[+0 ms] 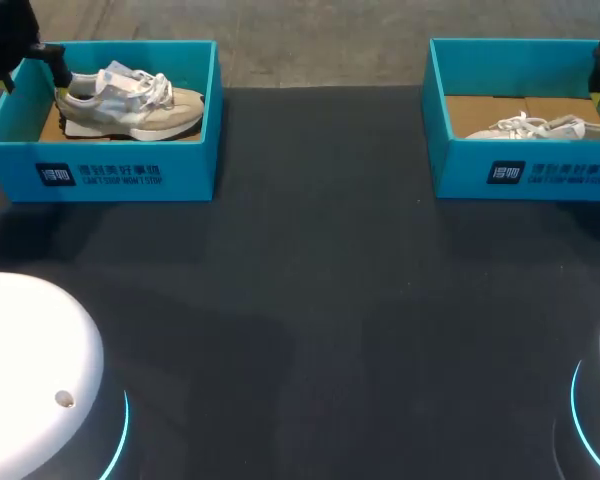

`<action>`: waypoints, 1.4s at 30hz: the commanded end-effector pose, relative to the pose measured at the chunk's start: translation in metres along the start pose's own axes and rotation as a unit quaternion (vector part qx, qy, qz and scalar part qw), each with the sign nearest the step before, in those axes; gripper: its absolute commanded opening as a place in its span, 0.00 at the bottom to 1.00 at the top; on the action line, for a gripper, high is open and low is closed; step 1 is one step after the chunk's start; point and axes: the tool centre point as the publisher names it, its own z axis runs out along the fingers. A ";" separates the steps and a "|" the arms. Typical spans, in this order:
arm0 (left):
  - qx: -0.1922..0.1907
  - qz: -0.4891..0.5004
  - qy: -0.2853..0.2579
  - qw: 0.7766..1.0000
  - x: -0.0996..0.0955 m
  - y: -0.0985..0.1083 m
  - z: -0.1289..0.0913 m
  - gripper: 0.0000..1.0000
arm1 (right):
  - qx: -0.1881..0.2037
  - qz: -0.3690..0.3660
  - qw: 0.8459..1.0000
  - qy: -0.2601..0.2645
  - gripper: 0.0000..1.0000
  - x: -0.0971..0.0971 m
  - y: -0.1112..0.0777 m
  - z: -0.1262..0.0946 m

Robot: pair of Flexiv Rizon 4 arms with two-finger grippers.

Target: Take the shoe out of the shoebox, open the shoe tongue, remove and reinsert the insole, then place the shoe into the shoebox

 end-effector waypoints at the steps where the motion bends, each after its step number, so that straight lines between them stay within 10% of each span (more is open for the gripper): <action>1: 0.011 -0.012 0.005 1.000 0.006 0.022 0.016 1.00 | -0.001 0.000 1.000 0.000 1.00 0.000 -0.001 0.000; 32: 0.014 0.001 -0.018 1.000 0.031 0.127 0.075 1.00 | -0.001 0.000 1.000 0.000 1.00 0.000 -0.001 0.000; 38: 0.023 -0.006 -0.023 0.999 0.038 0.139 0.084 0.91 | -0.001 0.000 1.000 0.000 1.00 0.000 -0.001 0.000; 42: 0.023 -0.004 -0.027 0.999 0.041 0.144 0.088 0.66 | -0.001 0.000 1.000 0.000 1.00 0.000 -0.001 0.000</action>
